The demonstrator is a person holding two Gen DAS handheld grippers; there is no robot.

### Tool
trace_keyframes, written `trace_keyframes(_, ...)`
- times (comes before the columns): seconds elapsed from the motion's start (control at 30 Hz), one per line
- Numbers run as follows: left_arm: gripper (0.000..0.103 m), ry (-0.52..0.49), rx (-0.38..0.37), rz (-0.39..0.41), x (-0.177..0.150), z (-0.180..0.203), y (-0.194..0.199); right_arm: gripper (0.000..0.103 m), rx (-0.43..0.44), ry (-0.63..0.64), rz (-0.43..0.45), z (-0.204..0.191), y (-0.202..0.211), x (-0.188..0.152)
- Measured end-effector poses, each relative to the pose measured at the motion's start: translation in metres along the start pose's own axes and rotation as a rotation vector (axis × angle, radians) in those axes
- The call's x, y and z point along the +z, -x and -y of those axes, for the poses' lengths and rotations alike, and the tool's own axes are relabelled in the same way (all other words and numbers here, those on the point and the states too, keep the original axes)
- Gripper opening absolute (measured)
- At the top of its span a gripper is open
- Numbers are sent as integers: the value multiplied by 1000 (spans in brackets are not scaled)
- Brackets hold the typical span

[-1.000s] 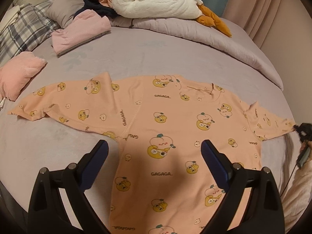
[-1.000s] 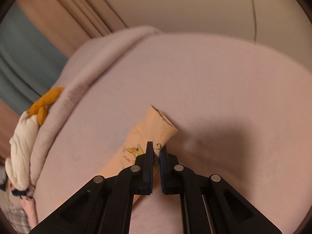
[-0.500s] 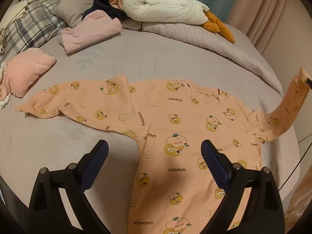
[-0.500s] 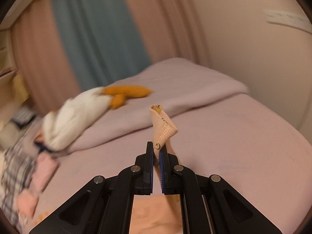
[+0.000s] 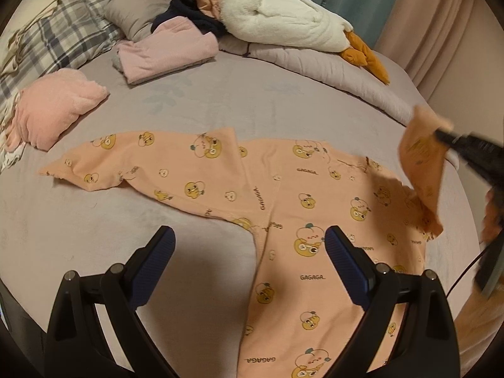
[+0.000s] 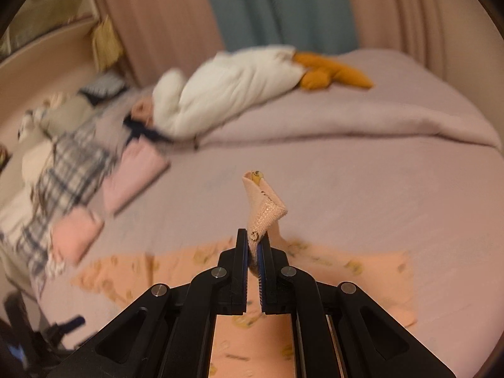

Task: Fold small clothes
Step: 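Lift the sleeve with the right tool and fold it across the romper body, then open the right tool to release the sleeve on the romper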

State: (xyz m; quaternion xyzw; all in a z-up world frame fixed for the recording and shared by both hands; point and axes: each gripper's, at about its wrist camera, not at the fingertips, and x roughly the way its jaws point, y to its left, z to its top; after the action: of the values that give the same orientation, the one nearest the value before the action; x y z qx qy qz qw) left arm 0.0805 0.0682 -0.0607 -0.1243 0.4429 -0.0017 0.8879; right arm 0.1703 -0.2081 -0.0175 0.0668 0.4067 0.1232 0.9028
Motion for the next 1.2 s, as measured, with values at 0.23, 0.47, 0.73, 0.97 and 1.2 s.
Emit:
trace_keyframes(0.23,95,10,3,2,3,-9,-8,7,61,51,-169,-39,-55,-43)
trace_keyframes(0.47,95,13,-67,-18,10,-6,-20,10,121,69,-295,-45,-84,-66)
trace_keyframes(0.73,95,-25,-165,-50,25,17,-37,54,103,31,-246,-21,-56,-59)
trace_keyframes(0.97,80,-32,-303,-149,32,55,-83,61,-70,-64,-120,33,-8,-58)
trace_keyframes(1.2,50,-92,-298,-282,21,92,-140,61,-138,-187,-101,86,12,-76)
